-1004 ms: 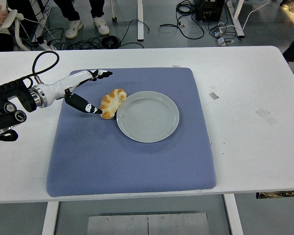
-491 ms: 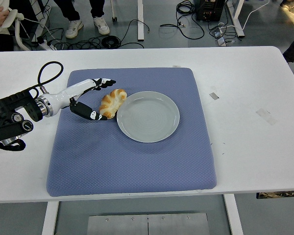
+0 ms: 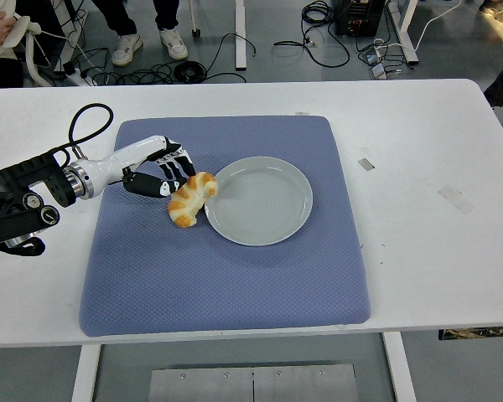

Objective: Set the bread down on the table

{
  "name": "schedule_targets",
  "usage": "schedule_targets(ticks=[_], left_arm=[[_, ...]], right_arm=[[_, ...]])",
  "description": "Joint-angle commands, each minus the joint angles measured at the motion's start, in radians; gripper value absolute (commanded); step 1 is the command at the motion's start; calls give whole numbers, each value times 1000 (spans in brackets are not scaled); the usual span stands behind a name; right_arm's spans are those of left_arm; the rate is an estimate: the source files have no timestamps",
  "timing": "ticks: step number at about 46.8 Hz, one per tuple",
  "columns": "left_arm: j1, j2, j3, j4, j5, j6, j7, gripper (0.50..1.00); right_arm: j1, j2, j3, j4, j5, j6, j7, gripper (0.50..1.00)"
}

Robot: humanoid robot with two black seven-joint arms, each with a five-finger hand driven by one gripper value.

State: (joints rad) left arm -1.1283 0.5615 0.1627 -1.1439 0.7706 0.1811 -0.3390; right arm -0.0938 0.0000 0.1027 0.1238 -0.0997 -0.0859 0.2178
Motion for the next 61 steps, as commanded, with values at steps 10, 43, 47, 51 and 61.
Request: schedule_targets(ticks=[10, 43, 47, 51, 61], left_arm=[[1, 5, 3, 0, 56, -5, -18, 500], [-53, 55, 21, -13, 81, -15, -74, 500], [-60, 60, 23, -13, 81, -34, -72, 500], [-61, 78, 21, -13, 81, -45, -72, 500], [-76, 86, 8, -16, 47, -52, -61, 775]], right_arm=[[0, 0, 0, -1, 0, 0, 0, 1000], [0, 0, 0, 0, 0, 0, 0, 1000], [0, 0, 0, 0, 0, 0, 0, 1000], [0, 0, 0, 0, 0, 0, 0, 1000], [0, 0, 0, -1, 0, 0, 0, 1000]])
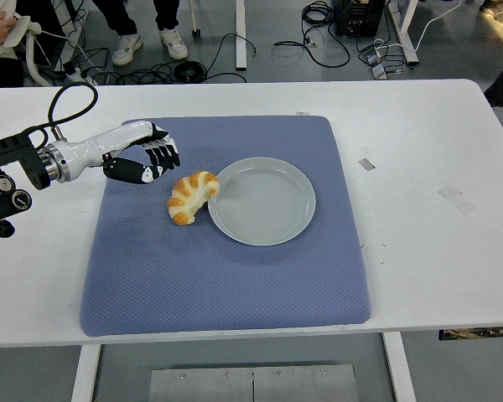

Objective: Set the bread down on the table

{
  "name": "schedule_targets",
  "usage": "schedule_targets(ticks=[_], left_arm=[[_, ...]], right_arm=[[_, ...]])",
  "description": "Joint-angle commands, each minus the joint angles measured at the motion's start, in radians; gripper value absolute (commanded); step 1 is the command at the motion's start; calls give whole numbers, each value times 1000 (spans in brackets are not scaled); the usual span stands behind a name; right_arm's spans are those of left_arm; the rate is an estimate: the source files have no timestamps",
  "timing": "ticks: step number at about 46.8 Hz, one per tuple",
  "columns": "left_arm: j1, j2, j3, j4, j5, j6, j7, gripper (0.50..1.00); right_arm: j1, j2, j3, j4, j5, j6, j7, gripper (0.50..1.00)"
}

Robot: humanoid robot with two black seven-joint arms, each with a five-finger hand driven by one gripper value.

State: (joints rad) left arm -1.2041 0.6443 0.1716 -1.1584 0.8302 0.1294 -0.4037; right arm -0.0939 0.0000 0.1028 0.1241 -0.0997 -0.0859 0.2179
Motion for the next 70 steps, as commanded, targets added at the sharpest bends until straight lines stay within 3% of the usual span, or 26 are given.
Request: schedule_targets(ticks=[1, 8, 19, 30, 47, 70], left_arm=[[0, 5, -3, -3, -20, 0, 3, 781], [14, 20, -46, -9, -121, 4, 2, 817], [50, 23, -83, -32, -145, 6, 2, 824], [185, 17, -141, -78, -164, 29, 3, 849], [192, 41, -141, -76, -168, 29, 5, 849], [239, 15, -142, -72, -168, 52, 5, 866]], right_arm=[[0, 0, 0, 0, 0, 0, 0, 1000], [0, 0, 0, 0, 0, 0, 0, 1000], [0, 0, 0, 0, 0, 0, 0, 1000], [0, 0, 0, 0, 0, 0, 0, 1000], [0, 0, 0, 0, 0, 0, 0, 1000], [0, 0, 0, 0, 0, 0, 0, 1000]])
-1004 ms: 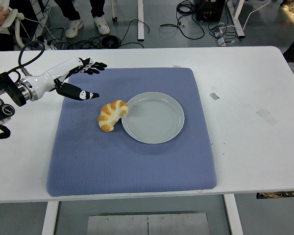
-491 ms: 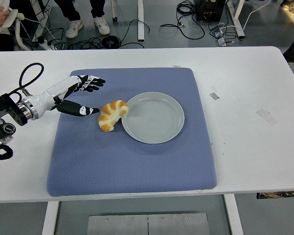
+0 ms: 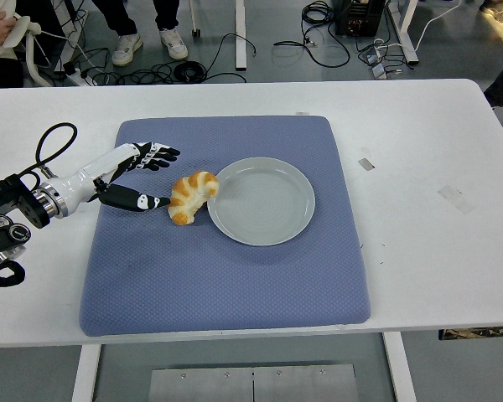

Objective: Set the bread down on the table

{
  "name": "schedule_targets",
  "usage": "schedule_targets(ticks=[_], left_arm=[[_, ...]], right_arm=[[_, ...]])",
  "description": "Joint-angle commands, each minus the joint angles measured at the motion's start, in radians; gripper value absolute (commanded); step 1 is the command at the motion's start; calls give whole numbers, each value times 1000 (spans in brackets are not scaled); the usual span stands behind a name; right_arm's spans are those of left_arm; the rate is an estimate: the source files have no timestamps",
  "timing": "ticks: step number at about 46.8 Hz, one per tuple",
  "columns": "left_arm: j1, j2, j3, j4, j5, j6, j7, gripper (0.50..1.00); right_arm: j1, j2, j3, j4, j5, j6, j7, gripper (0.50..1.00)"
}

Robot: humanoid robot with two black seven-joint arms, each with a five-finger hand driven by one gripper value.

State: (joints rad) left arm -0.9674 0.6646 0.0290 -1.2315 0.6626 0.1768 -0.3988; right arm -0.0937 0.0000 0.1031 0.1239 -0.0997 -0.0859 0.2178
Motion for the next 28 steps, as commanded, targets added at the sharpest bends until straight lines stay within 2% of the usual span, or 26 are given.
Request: schedule_targets(ticks=[1, 28], left_arm=[[2, -7, 0, 3, 0, 6, 0, 866], [30, -97, 2, 50, 3, 33, 0, 866]], right_arm=[[0, 0, 0, -1, 0, 0, 0, 1000], [0, 0, 0, -1, 0, 0, 0, 1000]])
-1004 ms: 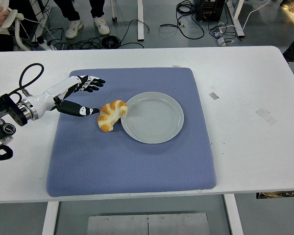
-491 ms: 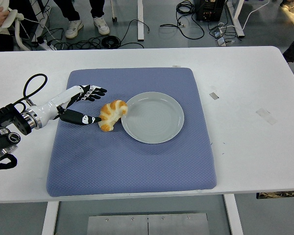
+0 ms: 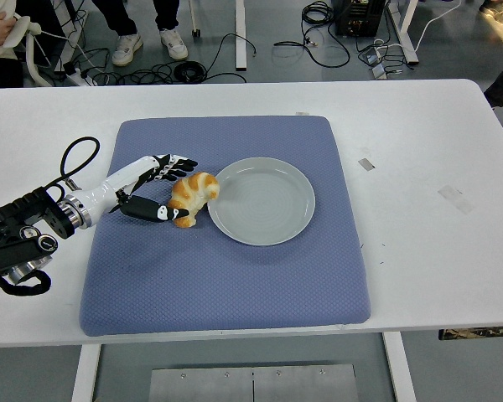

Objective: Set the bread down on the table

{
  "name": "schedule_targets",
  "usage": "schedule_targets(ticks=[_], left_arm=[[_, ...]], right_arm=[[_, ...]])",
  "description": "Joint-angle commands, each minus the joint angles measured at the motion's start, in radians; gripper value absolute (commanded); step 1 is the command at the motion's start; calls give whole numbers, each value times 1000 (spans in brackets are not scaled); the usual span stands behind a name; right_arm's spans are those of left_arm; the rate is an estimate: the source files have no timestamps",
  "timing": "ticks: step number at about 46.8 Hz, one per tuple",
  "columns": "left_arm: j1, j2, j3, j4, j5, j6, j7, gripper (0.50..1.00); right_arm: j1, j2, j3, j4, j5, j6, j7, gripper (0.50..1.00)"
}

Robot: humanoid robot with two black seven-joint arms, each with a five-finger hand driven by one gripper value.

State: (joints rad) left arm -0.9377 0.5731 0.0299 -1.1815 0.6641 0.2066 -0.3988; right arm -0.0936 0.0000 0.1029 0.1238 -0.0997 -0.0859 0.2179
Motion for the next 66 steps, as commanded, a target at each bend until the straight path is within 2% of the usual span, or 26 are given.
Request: schedule_targets(ticks=[1, 4, 6, 9, 11, 13, 23, 31, 42, 50, 66], left_arm=[[0, -7, 2, 2, 2, 5, 0, 865], [2, -10, 4, 10, 5, 8, 0, 851], [8, -18, 4, 13, 9, 10, 0, 804], [13, -25, 7, 13, 17, 19, -2, 686], [13, -25, 7, 13, 26, 24, -5, 580], [11, -25, 7, 13, 35, 27, -5, 501], [-3, -25, 7, 13, 58, 28, -8, 500], [-46, 7, 10, 11, 60, 21, -12, 500], [-147, 51, 107, 5, 65, 8, -14, 500], [-188, 53, 166, 10, 68, 1, -20, 500], [-204, 59, 177, 68, 103, -4, -22, 500]], right_arm=[[0, 0, 0, 0, 0, 0, 0, 1000], [0, 0, 0, 0, 0, 0, 0, 1000], [0, 0, 0, 0, 0, 0, 0, 1000], [0, 0, 0, 0, 0, 0, 0, 1000], [0, 0, 0, 0, 0, 0, 0, 1000], [0, 0, 0, 0, 0, 0, 0, 1000], [0, 0, 0, -1, 0, 0, 0, 1000], [0, 0, 0, 0, 0, 0, 0, 1000], [0, 0, 0, 0, 0, 0, 0, 1000], [-1, 0, 0, -1, 0, 0, 0, 1000], [0, 0, 0, 0, 0, 0, 0, 1000]])
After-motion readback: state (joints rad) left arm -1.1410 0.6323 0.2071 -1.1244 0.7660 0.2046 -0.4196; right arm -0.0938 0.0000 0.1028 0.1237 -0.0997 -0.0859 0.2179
